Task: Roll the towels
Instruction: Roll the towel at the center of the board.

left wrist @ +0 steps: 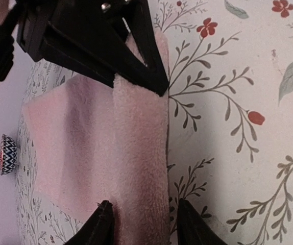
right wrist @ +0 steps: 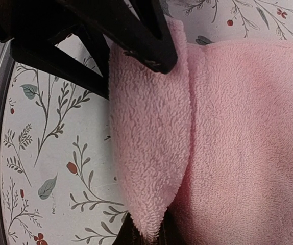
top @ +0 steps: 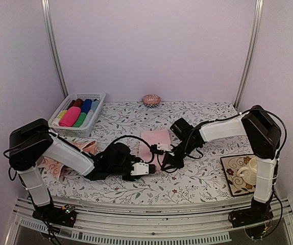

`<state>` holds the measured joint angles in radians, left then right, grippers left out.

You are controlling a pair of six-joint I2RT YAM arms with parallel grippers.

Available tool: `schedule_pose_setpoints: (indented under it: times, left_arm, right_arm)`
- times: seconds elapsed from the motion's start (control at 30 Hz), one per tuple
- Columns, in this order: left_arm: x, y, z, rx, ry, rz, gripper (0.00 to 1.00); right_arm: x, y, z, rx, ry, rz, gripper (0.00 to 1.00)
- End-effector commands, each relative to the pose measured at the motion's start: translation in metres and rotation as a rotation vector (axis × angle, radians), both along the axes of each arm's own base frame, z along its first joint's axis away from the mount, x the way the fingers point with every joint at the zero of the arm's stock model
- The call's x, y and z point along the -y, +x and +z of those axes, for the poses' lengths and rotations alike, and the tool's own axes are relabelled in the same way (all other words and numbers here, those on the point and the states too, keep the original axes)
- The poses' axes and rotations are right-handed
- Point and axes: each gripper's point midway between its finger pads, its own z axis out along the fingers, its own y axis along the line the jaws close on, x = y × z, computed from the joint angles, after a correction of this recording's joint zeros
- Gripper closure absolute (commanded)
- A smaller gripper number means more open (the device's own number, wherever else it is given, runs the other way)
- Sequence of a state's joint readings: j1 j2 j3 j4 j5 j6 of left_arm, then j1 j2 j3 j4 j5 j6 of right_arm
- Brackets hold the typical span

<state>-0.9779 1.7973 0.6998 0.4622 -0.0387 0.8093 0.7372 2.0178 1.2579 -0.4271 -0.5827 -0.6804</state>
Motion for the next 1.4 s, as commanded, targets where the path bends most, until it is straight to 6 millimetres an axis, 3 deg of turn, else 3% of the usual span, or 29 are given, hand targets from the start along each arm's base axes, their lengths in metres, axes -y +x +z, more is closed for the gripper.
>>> schedule_pose_setpoints:
  times: [0.0, 0.07, 0.1, 0.13, 0.27, 0.47, 0.6, 0.87, 1.0, 1.17, 1.37]
  left_arm:
    - [0.005, 0.001, -0.005, -0.013, 0.020, 0.002, 0.60]
    - [0.006, 0.002, -0.007, -0.027, 0.029, 0.007, 0.73]
    - [0.006, 0.004, -0.007, -0.035, 0.031, 0.015, 0.89]
    - [0.007, 0.005, -0.006, -0.042, 0.033, 0.023, 1.00]
    - [0.006, 0.001, -0.007, -0.139, 0.039, 0.014, 1.00]
    - [0.004, -0.012, -0.001, -0.323, 0.030, -0.026, 1.00]
    - [0.004, -0.011, 0.006, -0.436, 0.007, -0.015, 1.00]
    - [0.006, 0.009, 0.020, -0.676, -0.058, 0.028, 1.00]
    - [0.007, 0.014, 0.023, -0.769, -0.082, 0.029, 0.99]
    - [0.006, 0.015, 0.017, -0.858, -0.091, 0.032, 0.99]
    - [0.002, 0.018, -0.008, -0.956, -0.073, 0.085, 0.98]
  right_arm:
    - [0.003, -0.002, -0.003, -0.042, -0.010, -0.004, 0.94]
    - [0.004, -0.002, -0.004, -0.036, -0.013, -0.004, 0.93]
    - [0.005, -0.001, -0.003, -0.030, -0.013, -0.006, 0.93]
    - [0.005, 0.000, -0.003, -0.023, -0.013, -0.007, 0.93]
    - [0.009, 0.005, 0.001, 0.013, -0.020, -0.022, 0.84]
    - [0.018, 0.019, 0.025, 0.145, -0.017, -0.055, 0.50]
    - [0.030, 0.023, 0.043, 0.271, -0.014, -0.058, 0.39]
    - [0.050, 0.018, 0.065, 0.502, 0.029, -0.024, 0.31]
    - [0.051, 0.016, 0.075, 0.623, 0.048, 0.010, 0.28]
    - [0.043, 0.020, 0.071, 0.701, 0.020, 0.036, 0.28]
    - [0.028, 0.007, 0.069, 0.723, 0.053, 0.112, 0.28]
